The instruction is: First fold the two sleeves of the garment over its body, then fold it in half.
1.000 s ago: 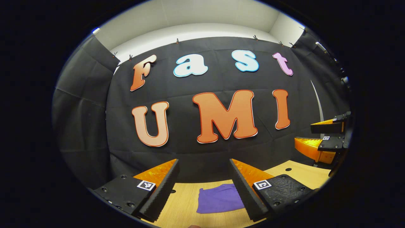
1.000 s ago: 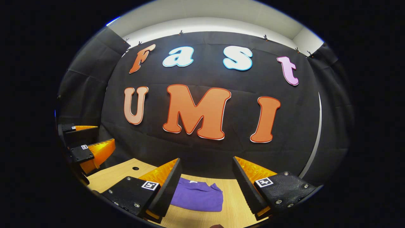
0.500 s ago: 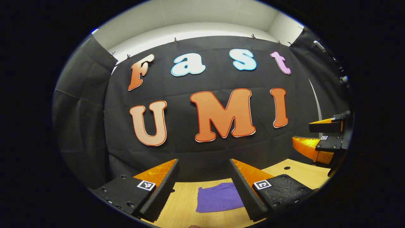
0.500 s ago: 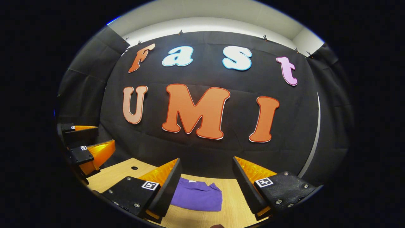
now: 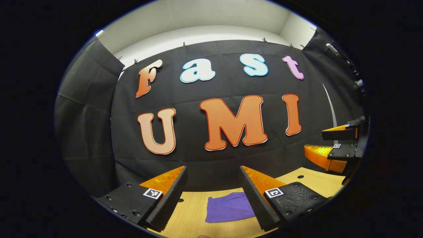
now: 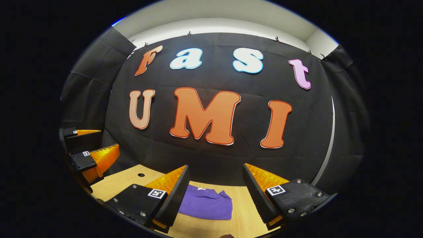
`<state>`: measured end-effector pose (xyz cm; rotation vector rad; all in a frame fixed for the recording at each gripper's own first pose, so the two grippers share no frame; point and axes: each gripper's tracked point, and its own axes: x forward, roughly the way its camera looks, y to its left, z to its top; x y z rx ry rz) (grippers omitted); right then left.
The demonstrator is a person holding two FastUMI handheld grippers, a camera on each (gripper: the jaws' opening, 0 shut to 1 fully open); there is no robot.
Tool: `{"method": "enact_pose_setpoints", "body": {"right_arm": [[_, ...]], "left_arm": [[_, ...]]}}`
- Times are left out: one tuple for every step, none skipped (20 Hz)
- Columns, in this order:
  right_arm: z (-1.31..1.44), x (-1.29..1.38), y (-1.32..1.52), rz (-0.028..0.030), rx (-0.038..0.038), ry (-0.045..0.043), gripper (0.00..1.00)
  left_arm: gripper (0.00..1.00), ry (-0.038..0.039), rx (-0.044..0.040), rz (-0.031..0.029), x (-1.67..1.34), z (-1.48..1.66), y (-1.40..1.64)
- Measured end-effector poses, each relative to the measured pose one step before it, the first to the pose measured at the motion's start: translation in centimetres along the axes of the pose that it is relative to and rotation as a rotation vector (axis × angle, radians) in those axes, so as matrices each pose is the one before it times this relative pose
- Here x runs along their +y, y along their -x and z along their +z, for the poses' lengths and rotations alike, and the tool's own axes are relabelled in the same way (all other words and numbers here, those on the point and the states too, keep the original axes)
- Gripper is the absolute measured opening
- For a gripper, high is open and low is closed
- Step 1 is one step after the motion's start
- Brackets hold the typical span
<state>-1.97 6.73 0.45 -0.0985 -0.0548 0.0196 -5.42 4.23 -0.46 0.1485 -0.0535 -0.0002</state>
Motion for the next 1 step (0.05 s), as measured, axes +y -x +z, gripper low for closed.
{"method": "enact_pose_setpoints", "body": {"right_arm": [[-0.108,-0.093,0.089,-0.00134,0.00028,0.00766,0.95]], "left_arm": [[0.96,0.00056,-0.00231,-0.00102,-0.086,0.048,-0.012]]}}
